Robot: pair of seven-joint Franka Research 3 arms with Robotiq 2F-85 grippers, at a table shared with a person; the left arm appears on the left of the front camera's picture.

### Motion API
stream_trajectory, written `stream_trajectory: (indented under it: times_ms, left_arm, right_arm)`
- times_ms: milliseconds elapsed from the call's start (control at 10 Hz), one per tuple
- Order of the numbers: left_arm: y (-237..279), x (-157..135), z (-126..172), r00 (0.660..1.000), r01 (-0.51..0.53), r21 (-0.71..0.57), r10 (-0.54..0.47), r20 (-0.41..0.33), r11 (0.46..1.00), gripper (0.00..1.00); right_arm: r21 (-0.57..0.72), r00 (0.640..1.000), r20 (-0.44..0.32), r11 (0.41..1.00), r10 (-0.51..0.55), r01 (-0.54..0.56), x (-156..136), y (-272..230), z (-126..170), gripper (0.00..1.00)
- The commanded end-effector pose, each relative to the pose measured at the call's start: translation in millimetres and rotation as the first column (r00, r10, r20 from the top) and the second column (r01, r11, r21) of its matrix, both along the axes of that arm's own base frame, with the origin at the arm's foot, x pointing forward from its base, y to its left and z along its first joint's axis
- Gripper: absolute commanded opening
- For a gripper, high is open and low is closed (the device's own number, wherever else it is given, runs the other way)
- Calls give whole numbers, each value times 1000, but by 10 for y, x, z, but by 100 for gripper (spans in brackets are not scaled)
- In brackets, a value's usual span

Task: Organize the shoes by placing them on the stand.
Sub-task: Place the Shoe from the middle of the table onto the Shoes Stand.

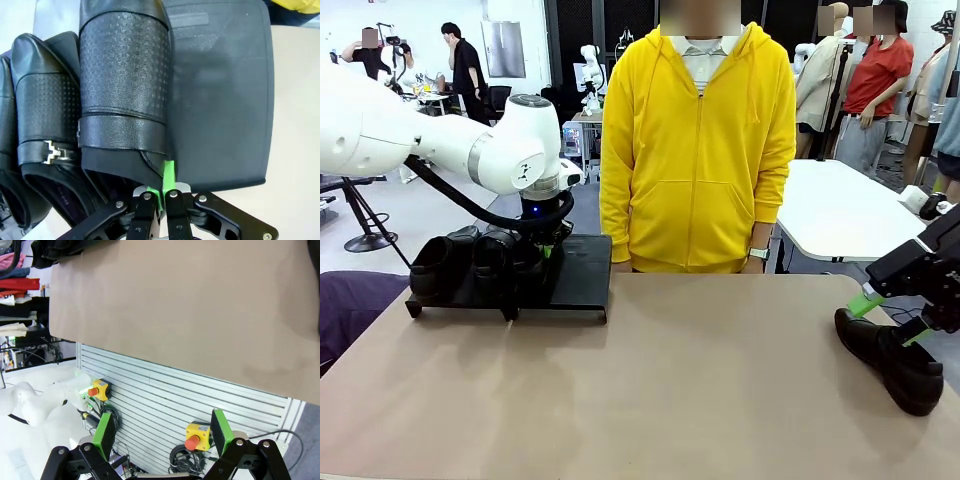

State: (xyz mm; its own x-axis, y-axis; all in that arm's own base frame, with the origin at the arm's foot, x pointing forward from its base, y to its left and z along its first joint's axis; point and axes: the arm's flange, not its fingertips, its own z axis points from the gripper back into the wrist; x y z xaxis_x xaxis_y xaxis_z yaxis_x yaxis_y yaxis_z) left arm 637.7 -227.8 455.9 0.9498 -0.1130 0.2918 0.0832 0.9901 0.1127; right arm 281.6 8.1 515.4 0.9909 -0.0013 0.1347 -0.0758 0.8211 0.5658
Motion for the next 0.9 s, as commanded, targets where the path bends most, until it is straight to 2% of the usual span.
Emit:
stream_trajectory:
  times_ms: [0,100,300,500,600,700,800]
  left_arm:
    - [-9,96,57,999,-19,20,18,40,1000,60]
    - [-22,105,52,999,-18,18,17,45,1000,100]
    - [-11,47,107,998,-23,22,22,54,999,100]
    - [53,-81,215,1000,-9,-13,9,30,1000,100]
    - [49,-215,301,1000,12,-22,-12,-12,1000,100]
    - [64,-373,402,994,59,-52,-63,-90,997,100]
    - [118,-509,495,973,105,-115,-126,-195,988,100]
  right_arm:
    - [25,1000,15,999,20,-21,10,3,7,100]
    - [25,1000,15,999,20,-21,10,3,7,100]
    - [25,1000,15,999,20,-21,10,3,7,100]
    - [25,1000,15,999,20,-21,10,3,7,100]
    - [25,1000,15,999,20,-21,10,3,7,100]
    - [25,1000,15,999,20,-21,10,3,7,100]
    - [25,1000,15,999,20,-21,10,3,7,100]
